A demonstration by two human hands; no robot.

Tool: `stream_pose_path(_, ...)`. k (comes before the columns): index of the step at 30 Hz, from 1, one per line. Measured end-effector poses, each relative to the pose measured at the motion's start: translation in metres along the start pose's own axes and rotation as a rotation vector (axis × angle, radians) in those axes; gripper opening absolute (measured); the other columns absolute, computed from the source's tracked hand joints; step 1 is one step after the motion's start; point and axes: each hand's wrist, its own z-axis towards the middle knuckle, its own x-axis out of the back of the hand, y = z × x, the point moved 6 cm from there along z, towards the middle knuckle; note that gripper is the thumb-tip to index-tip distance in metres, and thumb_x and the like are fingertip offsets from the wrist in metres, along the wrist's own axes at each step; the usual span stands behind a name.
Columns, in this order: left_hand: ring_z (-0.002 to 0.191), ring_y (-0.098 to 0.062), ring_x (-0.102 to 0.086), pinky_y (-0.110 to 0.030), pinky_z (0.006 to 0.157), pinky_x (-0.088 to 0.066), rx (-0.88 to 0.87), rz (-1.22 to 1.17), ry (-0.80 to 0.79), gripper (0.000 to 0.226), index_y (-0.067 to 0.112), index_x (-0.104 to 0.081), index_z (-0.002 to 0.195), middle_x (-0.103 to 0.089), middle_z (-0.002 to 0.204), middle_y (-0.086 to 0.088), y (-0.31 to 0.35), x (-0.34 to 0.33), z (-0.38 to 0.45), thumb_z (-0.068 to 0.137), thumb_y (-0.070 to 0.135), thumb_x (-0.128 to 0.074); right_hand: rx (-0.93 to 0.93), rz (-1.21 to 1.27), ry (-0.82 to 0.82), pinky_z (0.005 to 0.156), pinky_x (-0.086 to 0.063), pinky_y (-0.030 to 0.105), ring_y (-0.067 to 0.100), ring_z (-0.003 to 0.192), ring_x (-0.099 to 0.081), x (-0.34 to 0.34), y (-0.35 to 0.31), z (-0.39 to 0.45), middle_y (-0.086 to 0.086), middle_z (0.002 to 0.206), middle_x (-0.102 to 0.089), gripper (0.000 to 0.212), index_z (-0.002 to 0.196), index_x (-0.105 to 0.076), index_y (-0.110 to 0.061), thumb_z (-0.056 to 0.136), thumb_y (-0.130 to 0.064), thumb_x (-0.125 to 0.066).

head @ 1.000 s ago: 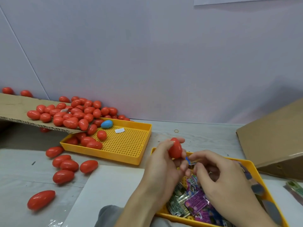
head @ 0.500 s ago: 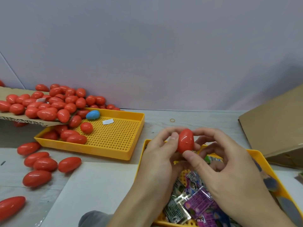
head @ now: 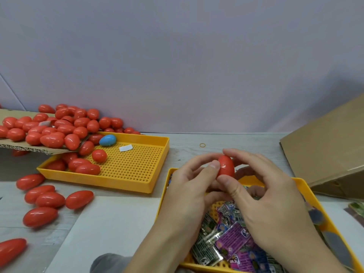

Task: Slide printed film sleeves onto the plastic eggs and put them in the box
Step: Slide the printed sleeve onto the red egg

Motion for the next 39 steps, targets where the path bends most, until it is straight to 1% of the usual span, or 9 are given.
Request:
stream_pose_path(5, 0.076, -0.033, -0.07, -0.031, 0.062, -0.058, -0.019, -0.006, 0.004, 0.01, 0.011, -0.075, 0.094, -0.069, 0.099, -0.03, 0.006, -0.002, 0.0, 0.086, 0.015, -0.071, -0.007, 0.046, -0.03, 0.063, -0.059, 0.036, 0.005, 0.099, -0.062, -0.001, 0.0, 0.0, -0.024, 0.105, -0.062, 0.045, 0.116, -0.062, -0.049, 0.072, -0.06, -0.056)
stream_pose_path(11, 0.1, -0.049, -0.067, -0.041, 0.075, -0.06, 0.01, -0.055, 0.011, 0.016, 0.006, -0.072, 0.098, -0.07, 0.103, -0.03, 0.002, 0.001, 0.0, 0.095, 0.006, -0.056, -0.014, 0.053, -0.052, 0.061, -0.058, 0.035, 0.006, 0.097, -0.064, -0.003, 0.002, -0.001, -0.022, 0.109, -0.063, 0.053, 0.12, -0.062, -0.046, 0.068, -0.056, -0.061)
stream_pose_path(15, 0.083, -0.034, -0.071, -0.035, 0.069, -0.06, 0.045, -0.047, -0.042, 0.017, 0.003, -0.068, 0.101, -0.072, 0.088, -0.021, 0.001, -0.002, -0.002, 0.096, 0.003, -0.051, 0.007, 0.049, -0.015, 0.056, -0.055, 0.033, 0.007, 0.092, -0.065, -0.001, 0.002, -0.001, -0.02, 0.103, -0.066, 0.041, 0.109, -0.066, -0.05, 0.07, -0.039, -0.072)
stream_pose_path(20, 0.076, -0.025, -0.07, -0.029, 0.064, -0.057, 0.052, 0.036, -0.106, 0.029, 0.006, -0.066, 0.102, -0.073, 0.083, -0.014, -0.001, -0.007, -0.003, 0.076, 0.019, -0.066, 0.037, -0.045, -0.018, 0.05, -0.047, 0.017, 0.01, 0.082, -0.061, -0.002, 0.002, -0.001, -0.019, 0.095, -0.064, 0.053, 0.106, -0.069, -0.046, 0.071, -0.008, -0.083)
stream_pose_path(22, 0.072, -0.023, -0.069, -0.029, 0.061, -0.056, 0.079, 0.047, -0.119, 0.03, 0.005, -0.064, 0.103, -0.072, 0.079, -0.013, -0.001, -0.008, -0.003, 0.075, 0.017, -0.063, 0.059, -0.042, -0.016, 0.05, -0.046, 0.016, 0.011, 0.081, -0.061, -0.002, 0.0, -0.001, -0.017, 0.096, -0.064, 0.049, 0.106, -0.069, -0.045, 0.071, -0.013, -0.083)
stream_pose_path(25, 0.064, -0.025, -0.065, -0.032, 0.059, -0.055, 0.142, -0.131, -0.074, 0.035, 0.001, -0.06, 0.1, -0.066, 0.07, -0.017, 0.002, -0.006, -0.003, 0.07, 0.019, -0.06, 0.054, 0.036, 0.006, 0.052, -0.051, 0.025, 0.012, 0.084, -0.064, 0.001, -0.003, -0.002, -0.014, 0.097, -0.066, 0.036, 0.105, -0.068, -0.045, 0.07, -0.044, -0.072)
stream_pose_path(29, 0.052, -0.025, -0.056, -0.032, 0.057, -0.049, 0.162, -0.414, 0.082, 0.033, -0.002, -0.062, 0.088, -0.057, 0.06, -0.017, 0.008, 0.007, -0.004, 0.075, 0.022, -0.044, 0.067, -0.031, -0.002, 0.061, -0.052, 0.022, 0.005, 0.082, -0.067, 0.001, -0.005, -0.003, -0.021, 0.087, -0.069, 0.012, 0.094, -0.07, -0.04, 0.087, -0.048, -0.064)
stream_pose_path(34, 0.049, -0.025, -0.053, -0.03, 0.054, -0.05, 0.159, -0.643, 0.166, 0.033, -0.002, -0.063, 0.087, -0.054, 0.058, -0.014, 0.011, 0.015, -0.004, 0.076, 0.02, -0.041, 0.076, -0.139, -0.036, 0.059, -0.048, 0.024, 0.006, 0.067, -0.065, -0.004, -0.007, -0.004, -0.019, 0.071, -0.068, 0.022, 0.08, -0.071, -0.04, 0.094, -0.043, -0.054)
stream_pose_path(39, 0.048, -0.025, -0.053, -0.03, 0.051, -0.051, 0.169, -0.68, 0.162, 0.032, -0.001, -0.061, 0.088, -0.053, 0.057, -0.015, 0.012, 0.015, -0.005, 0.075, 0.019, -0.04, 0.053, -0.12, -0.073, 0.055, -0.047, 0.028, 0.009, 0.06, -0.064, -0.006, -0.009, -0.003, -0.016, 0.067, -0.067, 0.026, 0.079, -0.071, -0.042, 0.078, -0.051, -0.046)
